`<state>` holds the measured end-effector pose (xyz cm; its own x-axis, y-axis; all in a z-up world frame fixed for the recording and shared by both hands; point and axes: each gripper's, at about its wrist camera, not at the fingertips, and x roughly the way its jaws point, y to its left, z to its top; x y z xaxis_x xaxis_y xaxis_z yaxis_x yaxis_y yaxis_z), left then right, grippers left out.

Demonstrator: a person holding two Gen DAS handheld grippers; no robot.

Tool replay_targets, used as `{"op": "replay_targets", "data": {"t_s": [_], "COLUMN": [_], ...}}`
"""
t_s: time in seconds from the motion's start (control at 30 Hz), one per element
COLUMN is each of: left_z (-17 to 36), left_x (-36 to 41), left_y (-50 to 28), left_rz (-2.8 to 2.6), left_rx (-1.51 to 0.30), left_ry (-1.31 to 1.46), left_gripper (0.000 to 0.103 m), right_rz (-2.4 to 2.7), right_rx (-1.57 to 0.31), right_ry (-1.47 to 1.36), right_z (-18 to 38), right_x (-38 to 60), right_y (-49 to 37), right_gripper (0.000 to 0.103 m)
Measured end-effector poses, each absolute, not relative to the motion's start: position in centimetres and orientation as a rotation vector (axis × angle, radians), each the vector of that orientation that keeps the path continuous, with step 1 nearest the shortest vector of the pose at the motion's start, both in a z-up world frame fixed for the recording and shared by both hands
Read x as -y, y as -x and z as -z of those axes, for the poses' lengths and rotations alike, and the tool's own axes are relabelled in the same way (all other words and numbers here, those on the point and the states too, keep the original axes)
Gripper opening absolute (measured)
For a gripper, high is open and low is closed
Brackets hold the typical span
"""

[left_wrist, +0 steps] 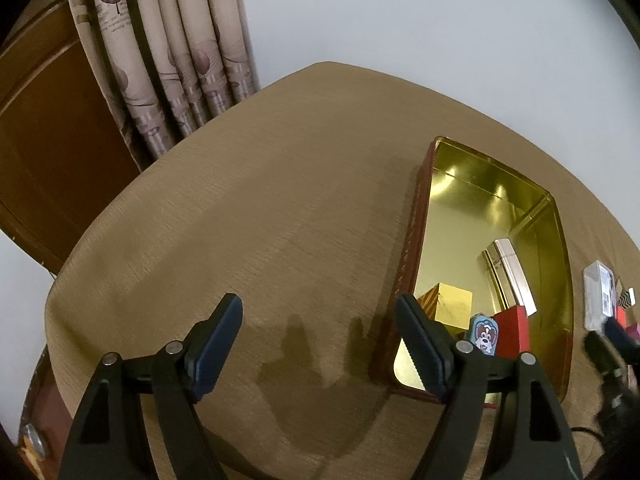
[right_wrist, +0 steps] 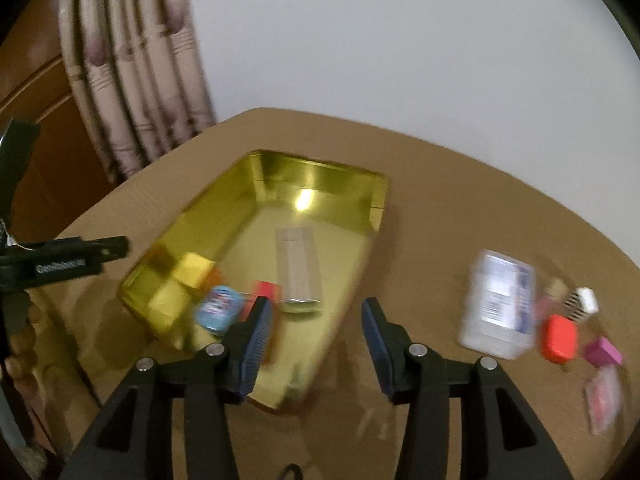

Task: Organize rigid objects
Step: 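Move the right gripper to the clear box with red contents and grasp it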

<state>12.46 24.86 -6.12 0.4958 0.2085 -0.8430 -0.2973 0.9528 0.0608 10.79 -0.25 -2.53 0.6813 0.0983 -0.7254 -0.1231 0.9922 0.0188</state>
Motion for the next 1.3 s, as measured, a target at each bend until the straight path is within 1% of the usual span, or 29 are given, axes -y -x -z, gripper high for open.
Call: {"op": "replay_targets", "data": {"t_s": [0.3,0.43,0.53,0.57,0.6,0.63,0.73,0.77,0.83,1.03,1.3], "left_z": [6.1,6.3,6.3,6.4,6.5,6.6,6.9,7.0,7.1,6.9,6.4], "left_x": [-24.3,-24.2,-24.1,-24.0,-24.0,-23.9,-24.0,-24.0,-24.2,-24.3,-24.1], "left_y": [-12.5,-12.5,-12.7,-12.7,-12.7,-12.8,-12.8,-12.9,-12.9,-12.8,-12.5], "left_rz": [-0.302,-0.302,-0.307,-0.308,-0.308,-0.313,-0.324,-0.326,-0.323,-0.312,-0.318], "left_rx": [-1.006,-1.015,-1.015,-1.018,-1.020,-1.022,-1.026,-1.029,-1.029,-1.012,-0.965], "left_ry": [0.073,0.069,0.059,0.050,0.044,0.036,0.025,0.023,0.029,0.042,0.021], "left_gripper": [0.076,0.076,0.076,0.076,0.076,0.076,0.076,0.077,0.077,0.077,0.077], "right_rz": [0.103,0.176,0.187,0.185,0.176,0.170,0.163,0.161,0.136,0.118,0.172], "right_rx": [-0.820,-0.820,-0.837,-0.847,-0.859,-0.872,-0.873,-0.874,-0.903,-0.955,-0.912], "right_ry": [-0.022,-0.035,-0.008,-0.006,-0.009,-0.012,-0.003,0.006,0.022,0.083,0.027], "right_z": [2.7,3.0,3.5,3.7,4.0,4.3,4.8,4.9,5.4,7.5,9.3], "right_x": [13.7,19.2,22.1,23.0,23.7,24.7,26.3,26.6,27.2,27.7,27.9], "right_y": [-7.4,-5.6,-4.7,-4.5,-4.3,-4.1,-3.7,-3.6,-3.8,-4.6,-4.8], "right_gripper": [0.049,0.054,0.055,0.057,0.063,0.066,0.067,0.071,0.072,0.072,0.072]}}
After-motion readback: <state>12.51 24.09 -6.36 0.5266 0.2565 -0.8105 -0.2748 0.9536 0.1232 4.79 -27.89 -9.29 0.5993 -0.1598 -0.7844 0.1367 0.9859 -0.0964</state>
